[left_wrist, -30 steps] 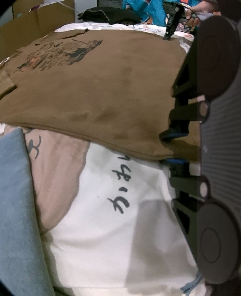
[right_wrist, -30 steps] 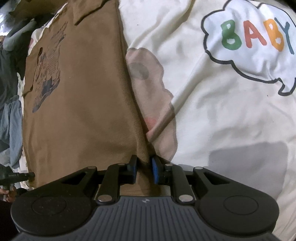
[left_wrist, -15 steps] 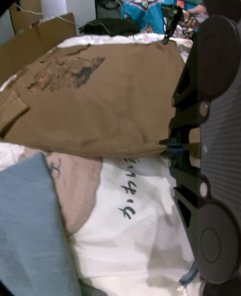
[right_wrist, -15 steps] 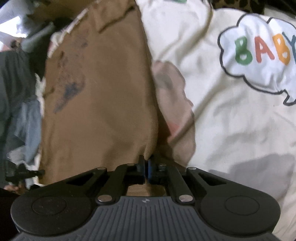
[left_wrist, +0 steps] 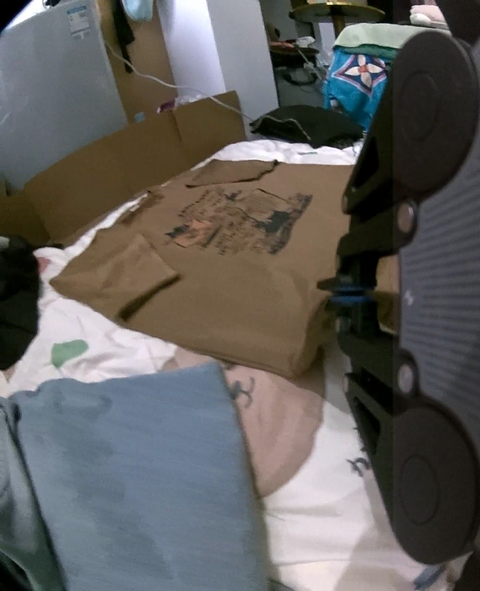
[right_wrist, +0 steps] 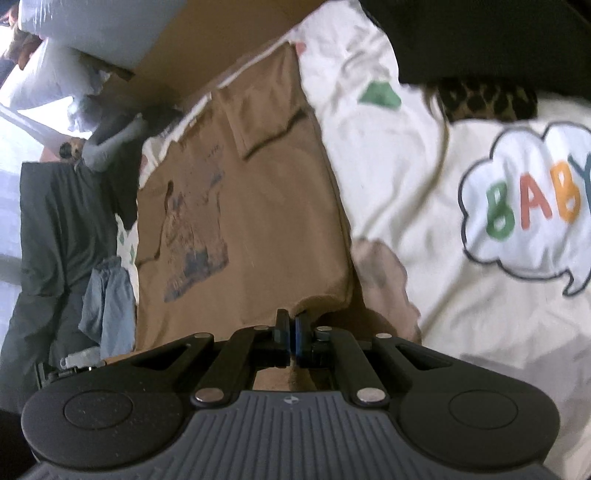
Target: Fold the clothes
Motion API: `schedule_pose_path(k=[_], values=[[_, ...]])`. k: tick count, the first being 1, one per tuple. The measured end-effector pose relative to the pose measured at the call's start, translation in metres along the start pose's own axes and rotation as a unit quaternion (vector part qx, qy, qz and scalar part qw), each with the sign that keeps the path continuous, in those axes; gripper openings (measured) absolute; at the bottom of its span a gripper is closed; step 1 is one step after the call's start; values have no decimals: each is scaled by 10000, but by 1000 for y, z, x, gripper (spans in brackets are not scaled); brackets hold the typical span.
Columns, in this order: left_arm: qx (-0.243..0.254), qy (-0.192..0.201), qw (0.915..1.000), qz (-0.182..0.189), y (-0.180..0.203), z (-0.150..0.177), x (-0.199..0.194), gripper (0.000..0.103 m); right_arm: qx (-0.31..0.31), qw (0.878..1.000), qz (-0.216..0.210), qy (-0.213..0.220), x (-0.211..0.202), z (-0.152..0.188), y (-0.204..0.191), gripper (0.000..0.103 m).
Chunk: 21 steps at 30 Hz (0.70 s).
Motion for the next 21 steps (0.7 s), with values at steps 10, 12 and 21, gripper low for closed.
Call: schedule_pose_path(k=[10, 12, 21], values=[[17, 210, 9996, 175, 6, -33, 12, 2, -41, 9992, 148, 379, -2, -33, -17, 0], [62, 221, 9996, 182, 8, -41, 17, 2, -97, 9988, 203, 435, 0, -40, -24, 1], [57, 255, 9996, 80, 6, -81, 46, 2, -221, 9964, 570, 583, 15, -67, -41, 0]])
Point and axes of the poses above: each gripper's, at about its wrist camera, not at the fingertips, and x roughly the way its jaws point, y to its right, z to its underside, the point moved 5 cm from there along x, roughly the way its jaws point, and after that the axes turned 6 degrees about z, right-handed, at the moved point
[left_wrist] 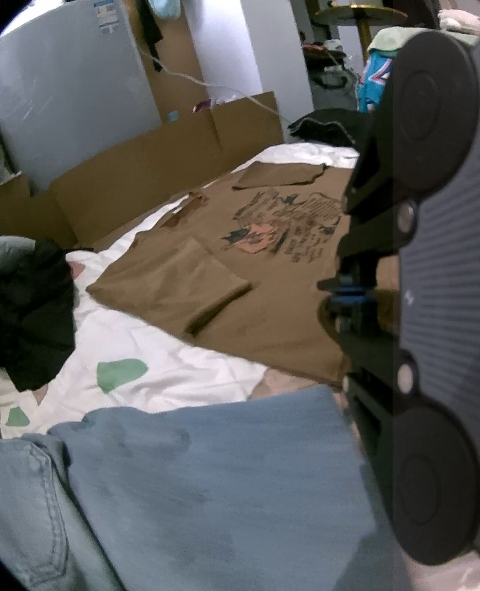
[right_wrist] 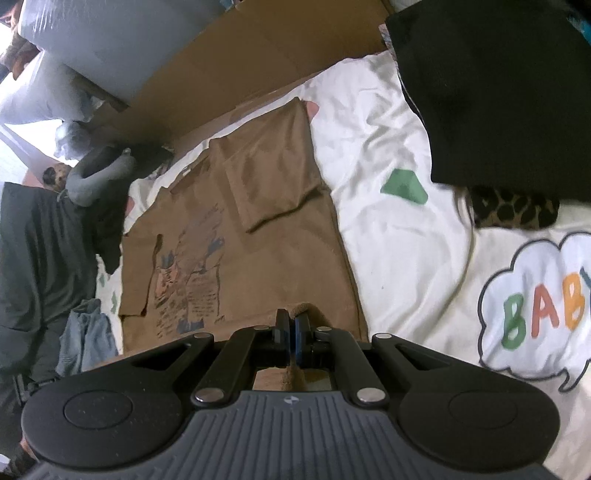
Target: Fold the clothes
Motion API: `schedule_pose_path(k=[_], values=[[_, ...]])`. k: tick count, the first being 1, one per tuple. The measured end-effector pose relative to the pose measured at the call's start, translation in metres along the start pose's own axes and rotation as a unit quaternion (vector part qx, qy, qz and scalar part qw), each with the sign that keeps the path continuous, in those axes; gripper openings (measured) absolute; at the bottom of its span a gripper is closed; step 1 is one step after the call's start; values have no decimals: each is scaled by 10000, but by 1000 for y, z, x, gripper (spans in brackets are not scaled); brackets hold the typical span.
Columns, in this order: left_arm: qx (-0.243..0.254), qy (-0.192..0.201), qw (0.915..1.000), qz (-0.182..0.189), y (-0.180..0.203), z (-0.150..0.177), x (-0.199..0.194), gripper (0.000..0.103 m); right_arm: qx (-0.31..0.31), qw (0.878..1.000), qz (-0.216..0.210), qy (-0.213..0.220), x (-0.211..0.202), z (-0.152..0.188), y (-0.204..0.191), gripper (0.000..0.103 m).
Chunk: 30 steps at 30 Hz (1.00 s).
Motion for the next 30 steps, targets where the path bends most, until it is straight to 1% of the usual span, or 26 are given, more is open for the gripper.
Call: schedule_pose_path(k=[5, 10, 15, 22, 26, 30], values=[[29, -17, 10000, -72, -1, -13, 16, 2, -229, 9994, 231, -138, 14, -10, -8, 1], [34, -9, 9999, -116, -2, -28, 26, 3, -228, 9988, 409, -153, 31, -22, -9, 1], [-125, -72, 9996, -249, -12, -42, 47, 3, -156, 9972, 707, -203, 56, -30, -7, 1], [-104, -180, 9988, -444, -18, -54, 71, 3, -173, 9961, 844, -167, 86, -39, -6, 1], [-156, -189, 9988, -431, -25, -59, 78, 3, -158, 9952, 950, -192, 93, -42, -1, 1], [-152, -217, 9988, -410, -28, -60, 84, 3, -115, 9952, 955, -178, 99, -45, 1, 1]])
Point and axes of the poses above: each gripper's, at about its wrist camera, not at the fingertips, and x roughly the way its jaws point, y to its right, z to its underside, the point moved 5 cm from there along x, roughly the way its jaws point, and after that the axes turned 6 degrees about z, right-handed, at the moved point
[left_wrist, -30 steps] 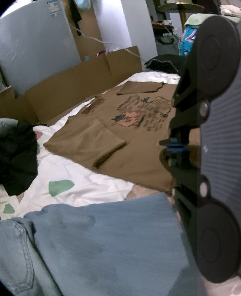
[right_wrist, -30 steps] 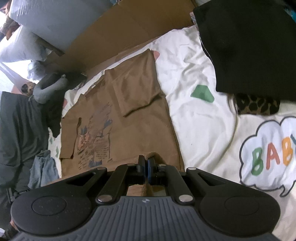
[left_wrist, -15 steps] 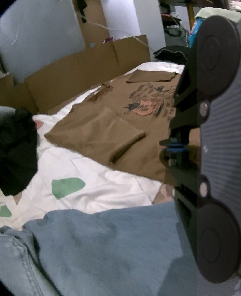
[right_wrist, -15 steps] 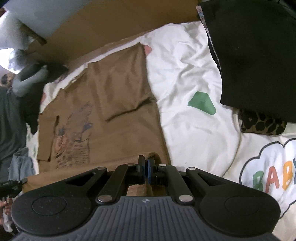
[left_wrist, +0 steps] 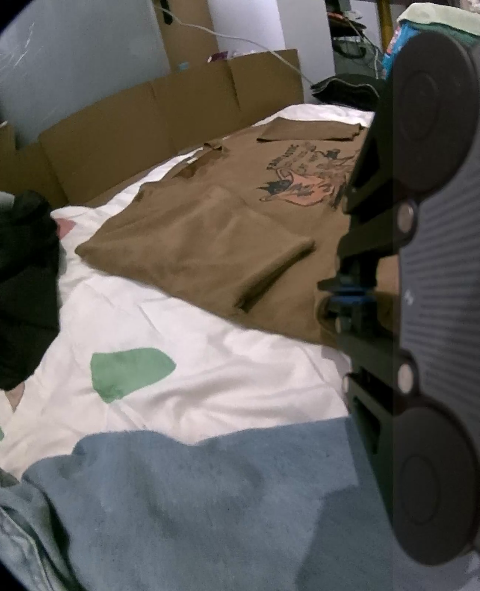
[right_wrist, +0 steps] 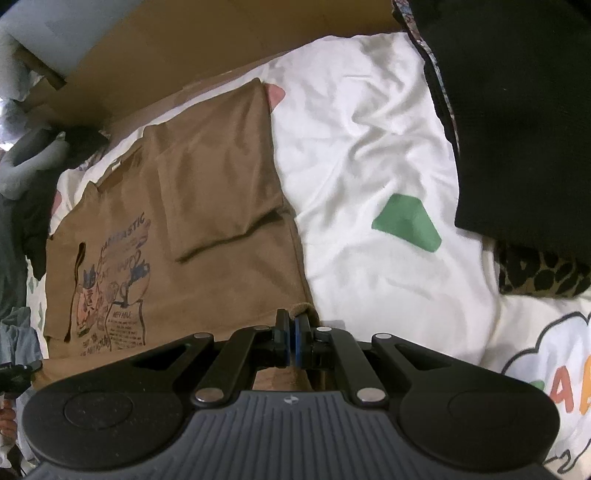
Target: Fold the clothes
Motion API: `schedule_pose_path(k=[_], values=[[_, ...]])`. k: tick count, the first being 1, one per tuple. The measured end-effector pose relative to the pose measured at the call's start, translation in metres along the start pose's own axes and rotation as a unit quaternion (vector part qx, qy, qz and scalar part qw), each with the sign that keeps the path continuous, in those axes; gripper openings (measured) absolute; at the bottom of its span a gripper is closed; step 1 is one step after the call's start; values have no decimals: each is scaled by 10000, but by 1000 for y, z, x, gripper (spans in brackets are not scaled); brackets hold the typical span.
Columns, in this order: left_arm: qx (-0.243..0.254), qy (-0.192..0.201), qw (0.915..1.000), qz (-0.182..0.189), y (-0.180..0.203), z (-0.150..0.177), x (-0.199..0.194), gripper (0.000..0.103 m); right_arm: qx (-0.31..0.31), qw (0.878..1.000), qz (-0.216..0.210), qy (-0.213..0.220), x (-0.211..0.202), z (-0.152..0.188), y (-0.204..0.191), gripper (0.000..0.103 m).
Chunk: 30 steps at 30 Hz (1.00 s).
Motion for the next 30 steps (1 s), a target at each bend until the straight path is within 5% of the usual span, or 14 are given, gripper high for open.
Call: schedule_pose_path(k=[3, 6, 8, 9, 11, 23, 30], values=[[-37, -169, 9998, 60, -2, 5, 5, 4, 190, 9998, 22, -95, 9, 7, 2, 3], [-44, -186, 9998, 95, -4, 9, 4, 16, 259, 9994, -130, -205, 12, 15, 2, 6], [50, -197, 9997, 126, -2, 13, 2, 37, 226, 9993, -151, -252, 11, 19, 2, 18], [121, -220, 9996, 153, -1, 15, 2, 49, 187, 9995, -110, -227, 9, 20, 3, 39], [227, -273, 9992, 198, 2, 19, 2, 52, 108, 9998, -27, -177, 6, 21, 4, 47], [148, -362, 9990, 237, 0, 28, 7, 47, 147, 9988, -380, -276, 2, 31, 5, 45], [85, -455, 9984, 322, -4, 31, 11, 13, 147, 9980, -407, -462, 8, 29, 1, 10]])
Point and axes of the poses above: each gripper's, at about its wrist camera, not at the fingertips, and x roughly the way its jaws point, y to its right, z to its underside, the point moved 5 cm from there along x, roughly the way its jaws point, and after that the axes turned 6 degrees about z, right-handed, at the moved point
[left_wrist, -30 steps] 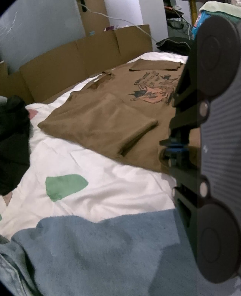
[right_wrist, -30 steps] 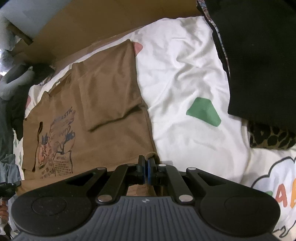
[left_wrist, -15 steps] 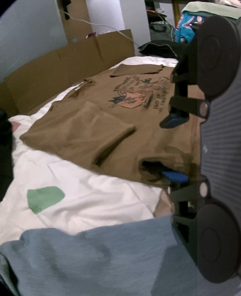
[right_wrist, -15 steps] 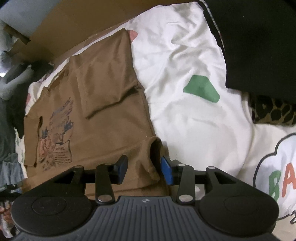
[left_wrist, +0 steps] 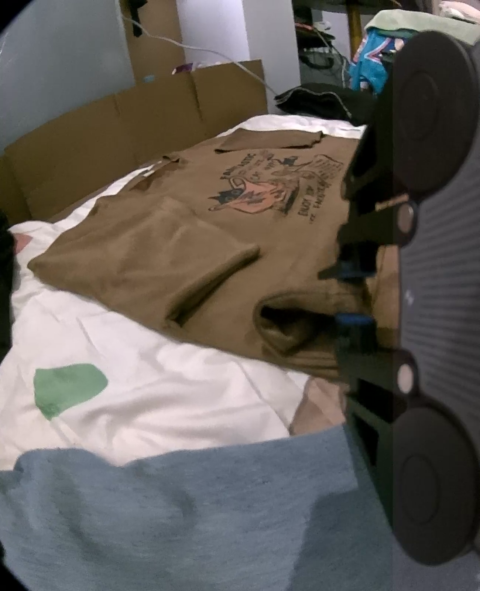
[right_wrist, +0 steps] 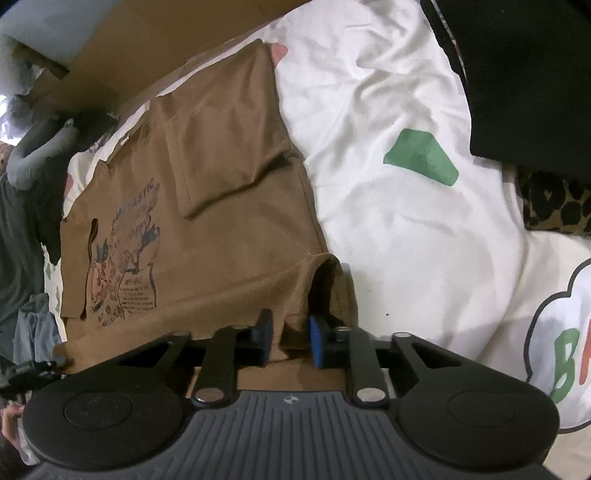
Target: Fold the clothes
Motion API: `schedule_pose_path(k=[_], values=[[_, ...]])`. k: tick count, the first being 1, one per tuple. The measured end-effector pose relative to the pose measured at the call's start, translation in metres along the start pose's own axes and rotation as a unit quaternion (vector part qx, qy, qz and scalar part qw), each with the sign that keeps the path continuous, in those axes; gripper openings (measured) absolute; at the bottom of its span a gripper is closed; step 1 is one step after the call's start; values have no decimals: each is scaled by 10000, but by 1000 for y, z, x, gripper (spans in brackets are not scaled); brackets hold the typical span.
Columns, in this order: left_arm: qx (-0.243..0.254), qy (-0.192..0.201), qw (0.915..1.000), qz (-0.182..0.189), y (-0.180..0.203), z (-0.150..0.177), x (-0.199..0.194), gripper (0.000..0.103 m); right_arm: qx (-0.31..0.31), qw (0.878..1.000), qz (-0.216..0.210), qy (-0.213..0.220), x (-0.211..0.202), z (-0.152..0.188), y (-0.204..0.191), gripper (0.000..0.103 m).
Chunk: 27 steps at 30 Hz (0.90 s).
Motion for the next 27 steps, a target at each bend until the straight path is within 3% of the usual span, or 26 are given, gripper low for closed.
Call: schedule_pose_path(k=[9, 21, 24, 27], values=[[49, 239, 9993, 272, 17, -13, -15, 9, 82, 9994, -255, 207, -15, -10, -11, 5], [-806, 708, 9939, 265, -4, -42, -5, 8, 260, 9970, 211, 703, -12, -44, -8, 5], [-761, 579, 9954, 54, -3, -46, -1, 9, 236, 9968, 395, 658, -5, -49, -8, 6], [-628, 602, 9961, 125, 4, -53, -10, 14, 221, 9960, 460, 739, -6, -54, -11, 8]])
Point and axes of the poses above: each gripper's, at about its wrist camera, not at the fingertips, and x roughly the way its jaws point, y to its right, z to its underside, the point moved 5 cm from there along x, roughly the way its jaws point, and after that the axes turned 6 degrees about z, right-handed, at the moved point
